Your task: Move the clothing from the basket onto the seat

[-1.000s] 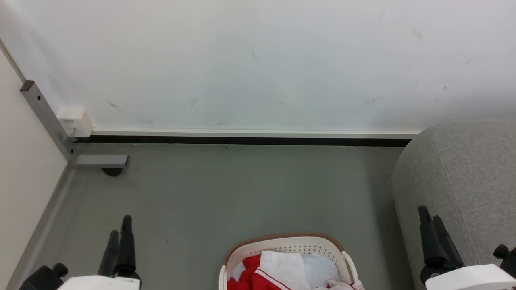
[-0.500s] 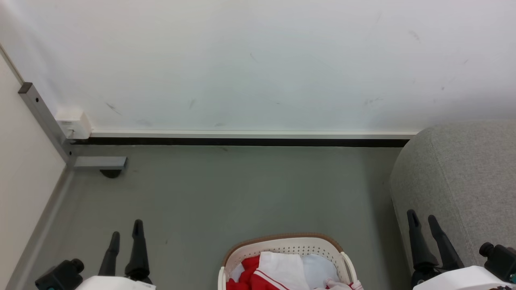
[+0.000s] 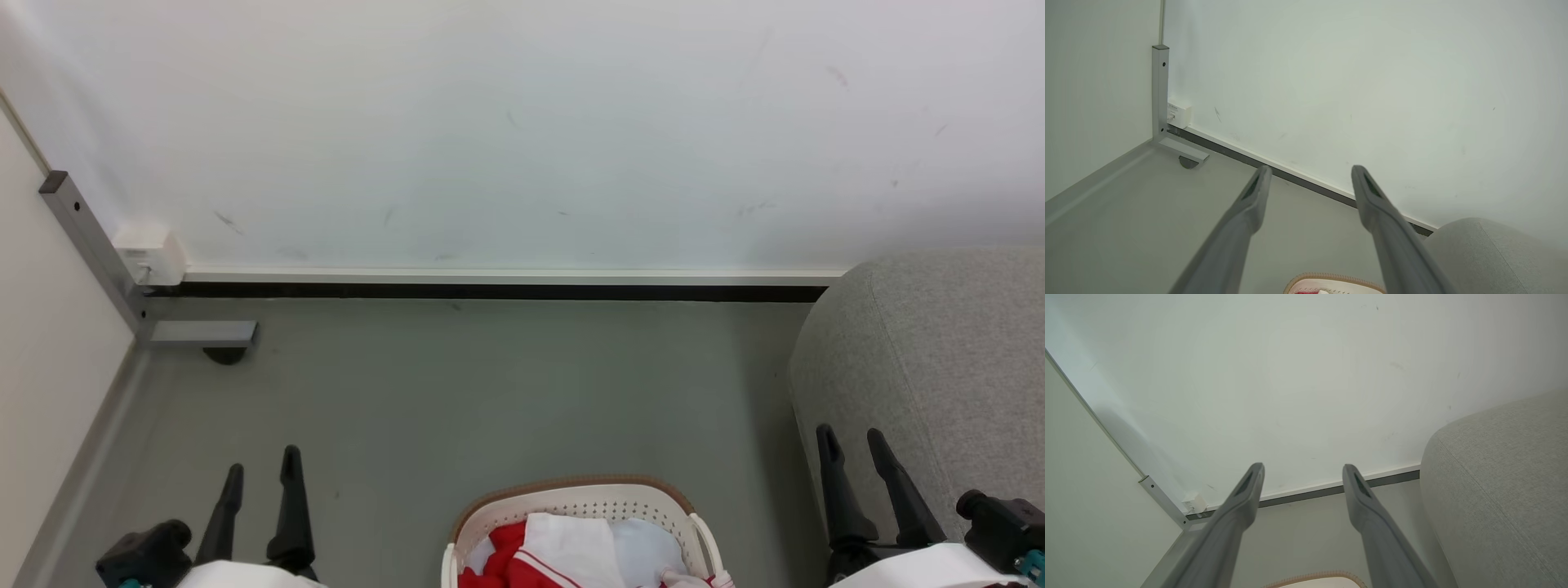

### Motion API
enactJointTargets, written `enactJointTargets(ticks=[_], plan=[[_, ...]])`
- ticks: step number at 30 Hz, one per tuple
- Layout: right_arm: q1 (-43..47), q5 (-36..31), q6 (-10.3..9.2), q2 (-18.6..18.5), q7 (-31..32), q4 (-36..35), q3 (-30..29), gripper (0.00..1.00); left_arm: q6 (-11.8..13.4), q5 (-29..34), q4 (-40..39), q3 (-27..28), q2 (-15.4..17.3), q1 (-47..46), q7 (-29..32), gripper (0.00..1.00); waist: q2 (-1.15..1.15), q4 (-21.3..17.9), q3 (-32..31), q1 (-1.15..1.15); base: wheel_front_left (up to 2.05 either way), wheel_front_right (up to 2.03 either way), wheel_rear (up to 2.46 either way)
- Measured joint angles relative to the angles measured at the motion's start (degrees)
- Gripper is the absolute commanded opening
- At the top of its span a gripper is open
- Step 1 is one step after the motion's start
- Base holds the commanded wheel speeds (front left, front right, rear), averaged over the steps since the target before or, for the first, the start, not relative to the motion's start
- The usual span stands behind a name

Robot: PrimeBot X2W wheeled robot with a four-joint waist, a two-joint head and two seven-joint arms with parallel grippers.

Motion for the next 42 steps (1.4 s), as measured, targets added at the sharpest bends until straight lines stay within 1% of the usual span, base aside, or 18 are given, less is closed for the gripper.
enactJointTargets(ticks=[12, 30, 42], plan=[[0.0, -6.1, 0.0, 0.0, -1.8, 0.2, 1.3, 1.0, 1.2, 6.3, -0.4, -1.1, 0.4, 0.2, -1.7, 1.0, 0.0, -0.1, -0.1, 0.0, 0.0, 0.0, 0.0], [0.0, -12.9, 0.0, 0.0, -3.9, 0.4, 2.2, 1.0, 2.4, 15.0, -0.5, -2.2, 0.7, 0.5, -3.9, 1.0, 0.0, -0.4, -0.2, 0.0, 0.0, 0.0, 0.0], [0.0, -16.3, 0.0, 0.0, -5.2, 0.6, 2.5, 1.0, 2.4, 19.8, -0.5, -2.2, 0.7, 0.8, -5.2, 1.0, 0.0, -0.9, -0.1, 0.0, 0.0, 0.0, 0.0]])
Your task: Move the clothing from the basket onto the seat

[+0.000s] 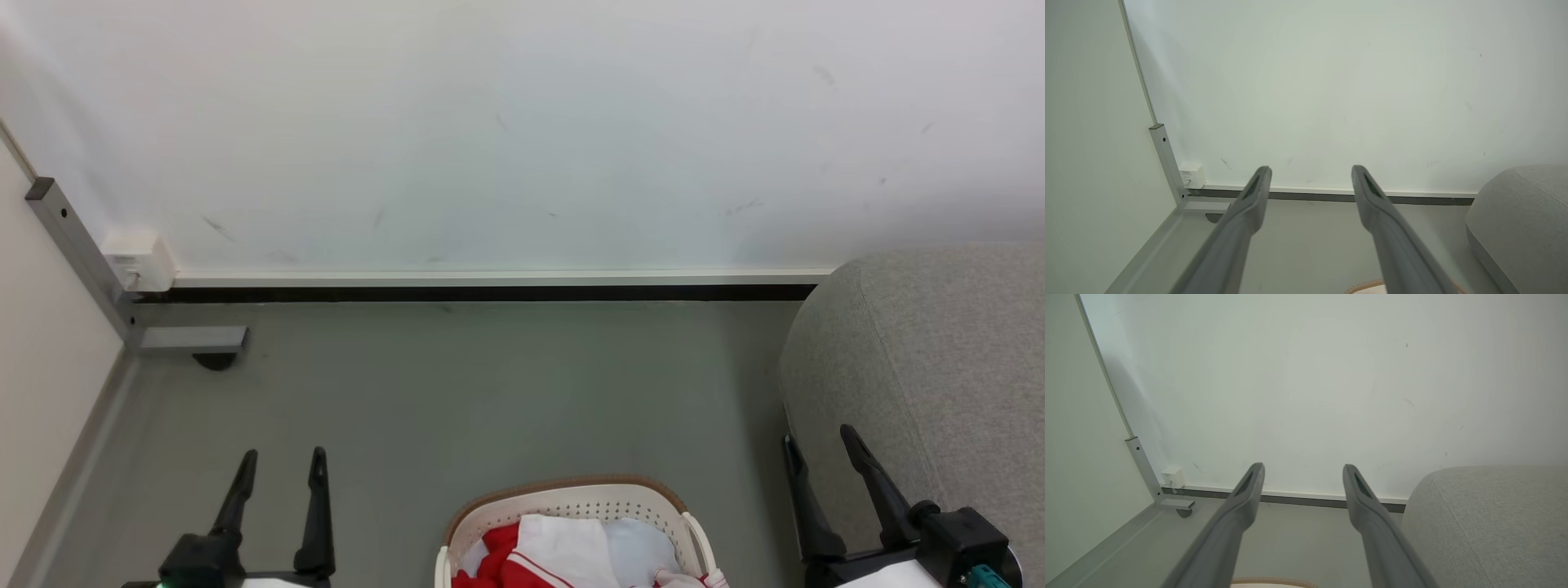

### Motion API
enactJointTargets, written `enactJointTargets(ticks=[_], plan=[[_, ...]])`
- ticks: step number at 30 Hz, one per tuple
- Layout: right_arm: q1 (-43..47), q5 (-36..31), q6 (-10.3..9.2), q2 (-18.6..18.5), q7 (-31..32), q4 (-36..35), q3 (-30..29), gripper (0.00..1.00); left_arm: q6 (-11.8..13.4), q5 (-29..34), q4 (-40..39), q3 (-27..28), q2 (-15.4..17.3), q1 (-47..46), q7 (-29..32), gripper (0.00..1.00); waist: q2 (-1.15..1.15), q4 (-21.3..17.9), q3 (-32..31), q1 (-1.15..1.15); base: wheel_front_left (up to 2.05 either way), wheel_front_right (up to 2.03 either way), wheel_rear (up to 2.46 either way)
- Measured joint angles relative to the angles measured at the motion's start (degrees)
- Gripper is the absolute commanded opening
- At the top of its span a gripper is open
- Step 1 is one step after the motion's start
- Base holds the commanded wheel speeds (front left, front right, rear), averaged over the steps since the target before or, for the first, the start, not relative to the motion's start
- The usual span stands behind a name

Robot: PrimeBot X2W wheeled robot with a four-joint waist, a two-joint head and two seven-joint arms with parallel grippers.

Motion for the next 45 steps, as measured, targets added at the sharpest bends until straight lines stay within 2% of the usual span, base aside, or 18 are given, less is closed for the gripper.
enactJointTargets(ticks=[11, 33, 39, 45], plan=[[0.1, -2.7, 0.0, 0.0, -1.1, 0.0, 0.2, 1.0, -0.1, 4.4, -0.1, 0.3, -0.1, 0.2, -1.1, 1.0, 0.0, -0.4, -0.3, 0.0, 0.0, 0.0, 0.0], [-0.1, -2.2, 0.0, 0.1, -1.2, -0.6, -0.1, 1.0, -1.4, 3.6, -0.3, 1.9, -0.9, -0.1, -1.1, 1.0, 0.0, -1.4, 1.0, 0.0, 0.0, 0.0, 0.0], [-1.4, -1.0, 0.0, -0.4, -1.2, -1.9, 0.3, 1.0, -2.6, 2.4, 0.9, 1.7, -1.1, -1.6, -1.1, 1.0, 0.0, -3.0, 3.2, 0.0, 0.0, 0.0, 0.0], [-5.4, -0.2, 0.0, -2.1, -1.2, -3.7, -0.4, 1.0, -5.0, 2.4, 4.4, 0.2, -1.3, -7.3, -1.1, 1.0, 0.0, -4.7, 8.6, 0.0, 0.0, 0.0, 0.0]])
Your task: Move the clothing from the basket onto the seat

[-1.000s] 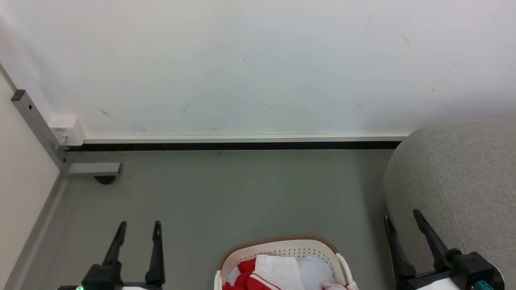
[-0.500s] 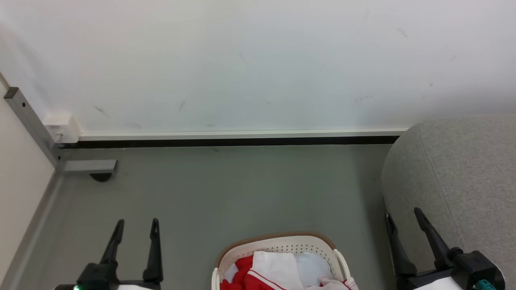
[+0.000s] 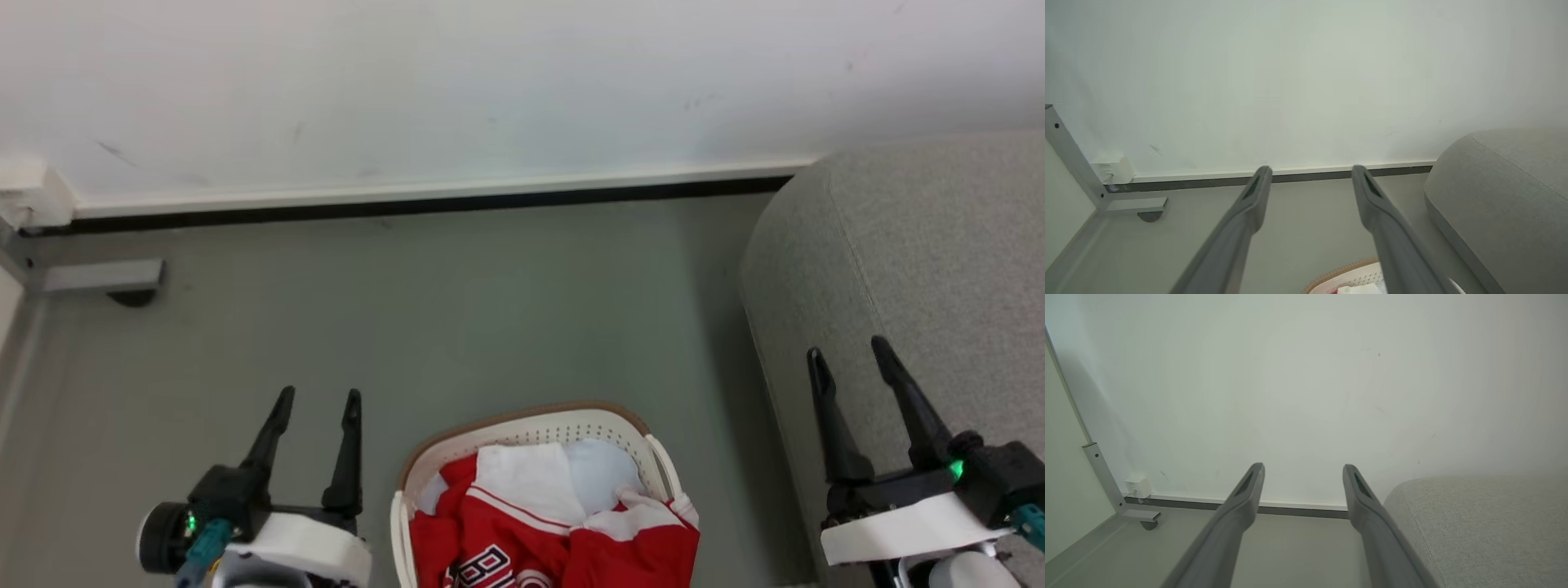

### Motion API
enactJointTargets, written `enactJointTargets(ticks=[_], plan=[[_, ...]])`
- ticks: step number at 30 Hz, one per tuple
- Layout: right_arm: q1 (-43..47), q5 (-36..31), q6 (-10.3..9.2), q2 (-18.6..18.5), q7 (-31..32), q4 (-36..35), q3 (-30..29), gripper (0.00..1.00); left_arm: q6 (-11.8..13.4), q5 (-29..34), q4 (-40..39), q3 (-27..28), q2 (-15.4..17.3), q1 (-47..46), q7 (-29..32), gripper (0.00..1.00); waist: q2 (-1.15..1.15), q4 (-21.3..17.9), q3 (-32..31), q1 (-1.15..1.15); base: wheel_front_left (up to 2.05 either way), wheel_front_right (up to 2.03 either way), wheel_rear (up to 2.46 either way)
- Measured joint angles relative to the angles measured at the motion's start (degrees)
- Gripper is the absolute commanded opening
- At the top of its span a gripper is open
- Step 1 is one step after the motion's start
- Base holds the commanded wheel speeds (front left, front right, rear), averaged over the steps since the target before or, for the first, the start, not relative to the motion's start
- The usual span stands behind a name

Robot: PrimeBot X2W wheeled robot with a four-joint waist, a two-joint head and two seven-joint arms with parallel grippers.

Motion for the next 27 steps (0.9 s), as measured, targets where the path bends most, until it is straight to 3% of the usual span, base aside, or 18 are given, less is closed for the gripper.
enactJointTargets(ticks=[13, 21, 27], plan=[[-7.5, 0.7, 0.0, 1.8, 0.0, -4.2, -4.9, 1.0, -4.3, 3.9, 23.2, -6.7, 3.2, -16.8, 1.7, 1.0, 0.0, -6.0, 14.5, 0.01, 0.0, 0.0, 0.0], [-10.3, 1.0, 0.0, 3.5, 0.0, -6.1, -6.0, 1.0, -5.8, 3.9, 37.0, -11.8, 4.3, -26.6, 12.6, 1.0, 0.0, -10.0, 22.5, 0.02, 0.0, 0.0, 0.0], [-11.5, 1.9, 0.0, 4.1, 0.0, -6.7, -5.8, 1.0, -6.0, 0.2, 45.6, -16.9, 5.0, -31.3, 21.2, 1.0, 0.0, -13.4, 27.9, 0.01, 0.0, 0.0, 0.0]])
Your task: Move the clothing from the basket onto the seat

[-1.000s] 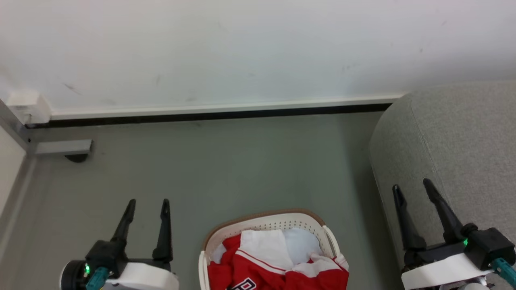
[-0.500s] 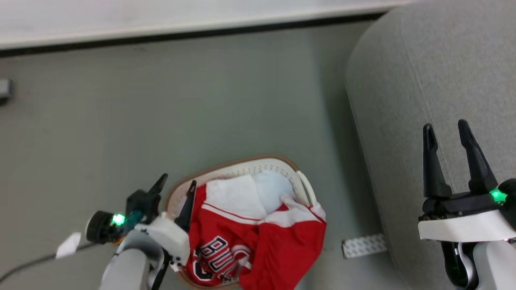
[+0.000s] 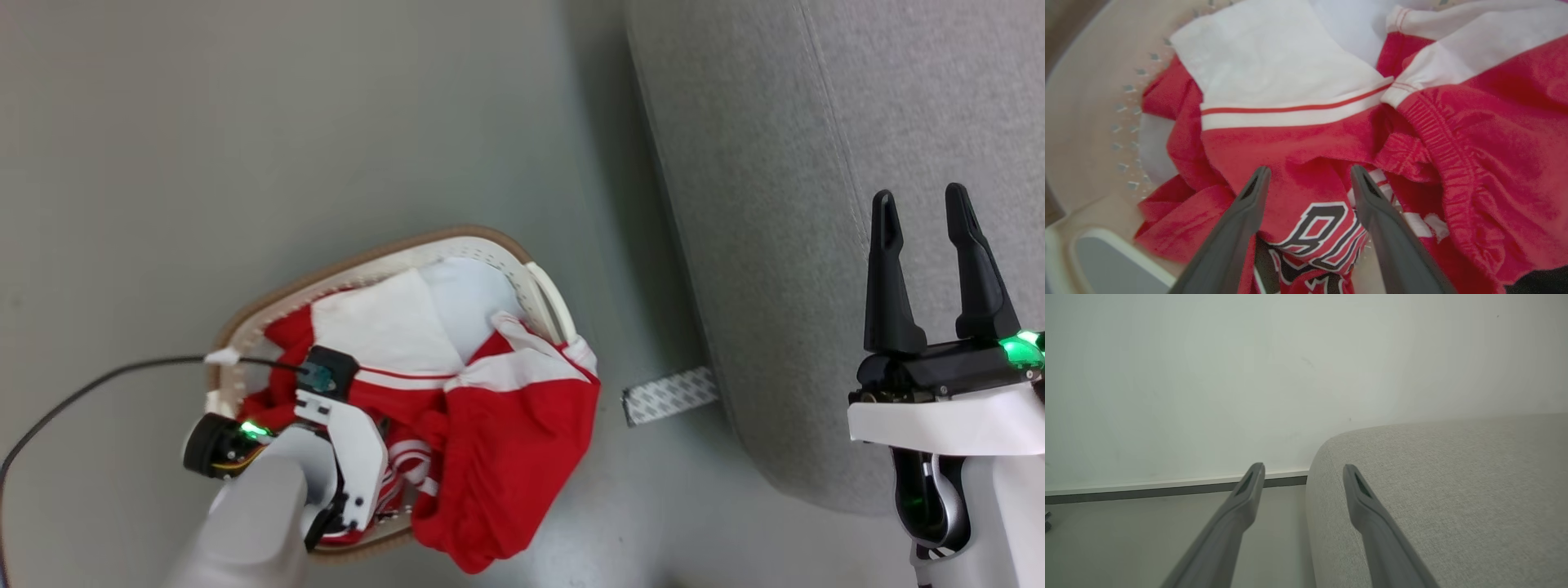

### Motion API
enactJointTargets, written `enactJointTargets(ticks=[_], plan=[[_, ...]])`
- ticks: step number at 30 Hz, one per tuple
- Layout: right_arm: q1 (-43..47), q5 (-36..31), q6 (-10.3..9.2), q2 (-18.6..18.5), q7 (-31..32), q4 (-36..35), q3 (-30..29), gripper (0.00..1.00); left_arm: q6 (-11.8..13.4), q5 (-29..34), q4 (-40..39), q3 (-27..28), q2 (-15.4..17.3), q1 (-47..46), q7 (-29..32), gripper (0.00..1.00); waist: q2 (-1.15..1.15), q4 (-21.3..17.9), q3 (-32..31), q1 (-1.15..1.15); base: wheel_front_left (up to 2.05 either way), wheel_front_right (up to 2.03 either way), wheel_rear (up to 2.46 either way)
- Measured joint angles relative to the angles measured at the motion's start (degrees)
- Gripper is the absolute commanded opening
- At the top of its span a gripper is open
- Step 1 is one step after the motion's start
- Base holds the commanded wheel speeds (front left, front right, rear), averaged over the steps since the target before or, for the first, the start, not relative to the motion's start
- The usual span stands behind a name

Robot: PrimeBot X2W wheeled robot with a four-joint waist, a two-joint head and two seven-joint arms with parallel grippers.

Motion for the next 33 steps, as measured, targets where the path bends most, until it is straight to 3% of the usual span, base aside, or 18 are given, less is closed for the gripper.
enactJointTargets(ticks=[6, 18, 19, 20, 21, 22, 23, 28, 33], plan=[[-0.5, 3.2, 0.0, 0.1, 0.0, -0.1, 0.7, 1.0, -0.1, -3.9, 5.7, -6.5, 3.1, -3.5, 6.9, 1.0, 0.0, -3.6, 4.3, 0.0, 0.0, 0.0, 0.0], [-2.1, 7.0, 0.0, 0.1, 0.0, 0.2, 3.5, 1.0, -0.1, -4.4, 11.0, -18.4, 7.2, -7.2, 10.6, 1.0, 0.0, -8.7, 9.9, -0.01, 0.0, 0.0, 0.0], [-2.1, 7.0, 0.0, 0.1, 0.0, 0.3, 3.6, 1.0, -0.1, -4.4, 11.2, -19.1, 7.4, -7.6, 10.5, 0.92, 0.0, -8.9, 10.2, -0.01, 0.0, 0.0, 0.0], [-2.3, 7.0, 0.0, 0.1, 0.0, 0.3, 3.7, 1.0, -0.1, -4.4, 11.3, -19.7, 7.6, -7.9, 10.4, 0.71, 0.0, -9.0, 10.5, -0.01, 0.0, 0.0, 0.0], [-2.4, 7.0, 0.0, 0.1, 0.0, 0.3, 3.7, 1.0, -0.1, -4.6, 11.5, -20.3, 7.8, -8.1, 10.3, 0.43, 0.0, -9.1, 10.7, -0.01, 0.0, 0.0, 0.0], [-2.6, 7.0, 0.0, 0.1, 0.0, 0.3, 3.6, 1.0, -0.1, -5.0, 11.6, -21.0, 7.8, -8.2, 10.1, 0.06, 0.0, -9.1, 10.8, -0.01, 0.0, 0.0, 0.0], [-2.7, 7.0, 0.0, 0.1, 0.0, 0.3, 3.6, 1.0, -0.1, -5.3, 11.7, -21.6, 7.7, -8.3, 10.0, 0.0, 0.0, -9.0, 10.9, -0.01, 0.0, 0.0, 0.0], [-2.8, 6.2, 0.0, 0.2, 0.0, 0.8, 2.4, 1.0, -0.1, -7.8, 11.5, -24.4, 7.1, -8.9, 8.0, 0.0, 0.0, -7.6, 10.4, -0.01, 0.0, 0.0, 0.0], [-2.9, 3.7, 0.0, 0.2, 0.0, 1.1, 1.3, 1.0, -0.1, -11.4, 9.4, -26.9, 3.5, -8.5, 3.6, 0.0, 0.0, -5.5, 7.0, -0.01, 0.0, 0.0, 0.0]])
